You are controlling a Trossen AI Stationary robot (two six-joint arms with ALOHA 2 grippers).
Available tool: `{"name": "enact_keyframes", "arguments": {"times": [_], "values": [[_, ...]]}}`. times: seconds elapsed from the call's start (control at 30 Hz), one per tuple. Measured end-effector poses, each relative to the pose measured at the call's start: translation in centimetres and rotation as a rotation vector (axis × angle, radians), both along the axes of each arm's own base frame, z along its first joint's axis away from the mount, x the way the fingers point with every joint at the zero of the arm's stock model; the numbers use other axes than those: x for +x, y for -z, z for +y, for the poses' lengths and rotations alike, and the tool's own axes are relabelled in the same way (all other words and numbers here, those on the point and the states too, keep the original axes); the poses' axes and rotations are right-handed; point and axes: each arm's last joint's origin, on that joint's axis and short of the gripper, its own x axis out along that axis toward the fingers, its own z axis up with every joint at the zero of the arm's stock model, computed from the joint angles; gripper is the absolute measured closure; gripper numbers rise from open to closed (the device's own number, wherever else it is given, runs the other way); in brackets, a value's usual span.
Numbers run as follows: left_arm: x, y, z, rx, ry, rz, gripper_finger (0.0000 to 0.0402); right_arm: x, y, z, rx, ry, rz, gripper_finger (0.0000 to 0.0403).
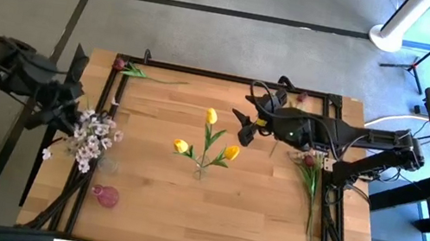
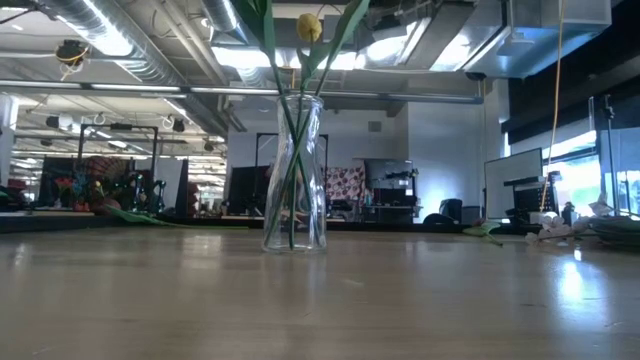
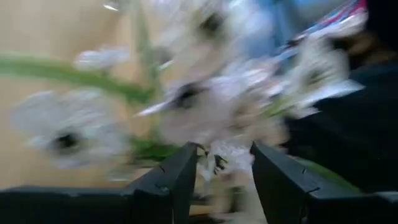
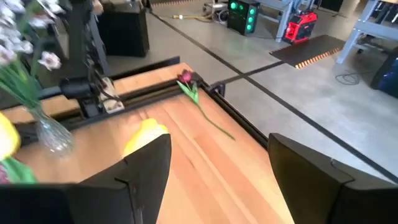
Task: Sort flowers into vase by color
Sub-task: Put the top white flowers into the left transparent vase, then move the left transparent vase to the top left of the table
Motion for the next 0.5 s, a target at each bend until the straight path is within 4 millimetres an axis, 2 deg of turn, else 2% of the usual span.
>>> {"name": "enact_keyframes", "arguments": {"times": [0.1,0.23,0.3,0.4,0.5], "values": [[0.5,-2.3,-0.4,-0.184,-0.012,0.031,0.0267,-0.1,0.1,0.0,-0.012,-0.003,0.023,0.0137],[-0.6,-5.6,-0.5,-0.459,-0.068,0.126,0.0285,-0.1,0.2,-0.7,-0.048,0.000,0.058,0.0137],[-0.9,-6.5,-0.5,-0.565,-0.108,0.204,0.0294,-0.1,0.2,-1.4,-0.056,0.019,0.063,0.0137],[-0.9,-6.6,-0.7,-0.683,-0.124,0.383,0.0306,-0.1,0.2,-2.4,-0.069,0.048,0.073,0.0137],[-0.7,-5.4,-0.9,-0.675,-0.137,0.548,0.0313,-0.1,0.3,-3.1,-0.063,0.062,0.075,0.0137]]}}
